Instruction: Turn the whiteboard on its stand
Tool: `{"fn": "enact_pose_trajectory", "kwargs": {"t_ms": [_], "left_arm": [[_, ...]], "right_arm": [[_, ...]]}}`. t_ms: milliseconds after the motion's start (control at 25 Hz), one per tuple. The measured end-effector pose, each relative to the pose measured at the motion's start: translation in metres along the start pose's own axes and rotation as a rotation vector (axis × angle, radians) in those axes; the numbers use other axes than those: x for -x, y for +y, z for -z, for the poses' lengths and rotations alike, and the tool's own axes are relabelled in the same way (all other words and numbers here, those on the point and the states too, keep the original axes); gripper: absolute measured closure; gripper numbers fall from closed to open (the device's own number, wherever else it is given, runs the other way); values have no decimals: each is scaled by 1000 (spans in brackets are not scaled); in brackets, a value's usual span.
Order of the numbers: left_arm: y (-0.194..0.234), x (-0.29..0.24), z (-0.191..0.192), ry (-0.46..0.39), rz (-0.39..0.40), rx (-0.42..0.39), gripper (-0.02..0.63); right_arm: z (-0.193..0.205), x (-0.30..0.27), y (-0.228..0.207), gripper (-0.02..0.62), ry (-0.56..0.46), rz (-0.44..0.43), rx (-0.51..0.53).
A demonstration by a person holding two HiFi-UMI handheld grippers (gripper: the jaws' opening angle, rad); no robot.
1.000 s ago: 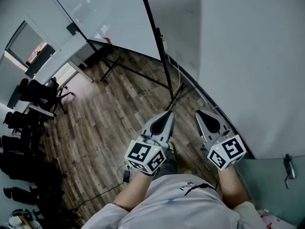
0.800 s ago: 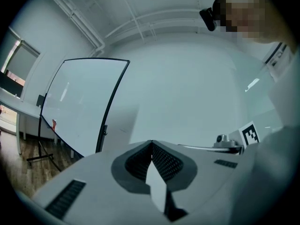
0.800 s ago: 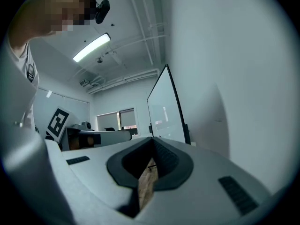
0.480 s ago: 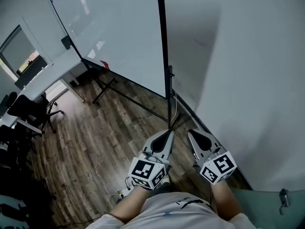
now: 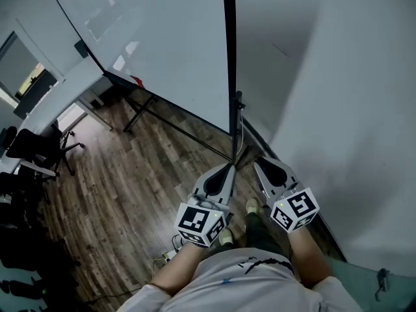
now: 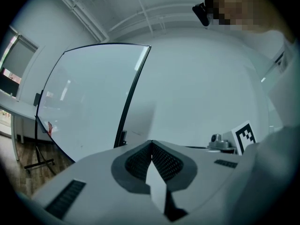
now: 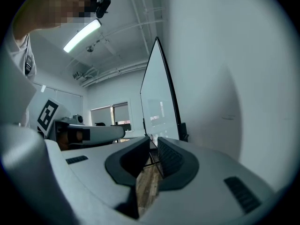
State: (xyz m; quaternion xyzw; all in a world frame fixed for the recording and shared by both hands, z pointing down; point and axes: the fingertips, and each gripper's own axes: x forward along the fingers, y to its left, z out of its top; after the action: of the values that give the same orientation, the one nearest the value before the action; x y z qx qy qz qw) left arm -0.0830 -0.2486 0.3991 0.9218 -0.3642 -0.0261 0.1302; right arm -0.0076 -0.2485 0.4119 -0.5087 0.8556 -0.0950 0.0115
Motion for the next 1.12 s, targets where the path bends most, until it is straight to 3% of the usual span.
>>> {"fn": "enact_pose_trajectory", "kwargs": {"t_ms": [280, 560, 840, 1120], "left_arm": [[35, -69, -4, -4, -81, 6, 594], [63, -118, 0, -10, -211, 3, 594], [89, -131, 2, -7, -307, 19, 594], [102, -133, 7, 0, -375, 17, 594]], "right_arm": [[13, -74, -64, 509, 48, -72, 11], [56, -135, -119, 448, 148, -139, 42], [82, -184, -133, 377, 184, -190, 79], [86, -212, -132, 374, 163, -241, 133]]}}
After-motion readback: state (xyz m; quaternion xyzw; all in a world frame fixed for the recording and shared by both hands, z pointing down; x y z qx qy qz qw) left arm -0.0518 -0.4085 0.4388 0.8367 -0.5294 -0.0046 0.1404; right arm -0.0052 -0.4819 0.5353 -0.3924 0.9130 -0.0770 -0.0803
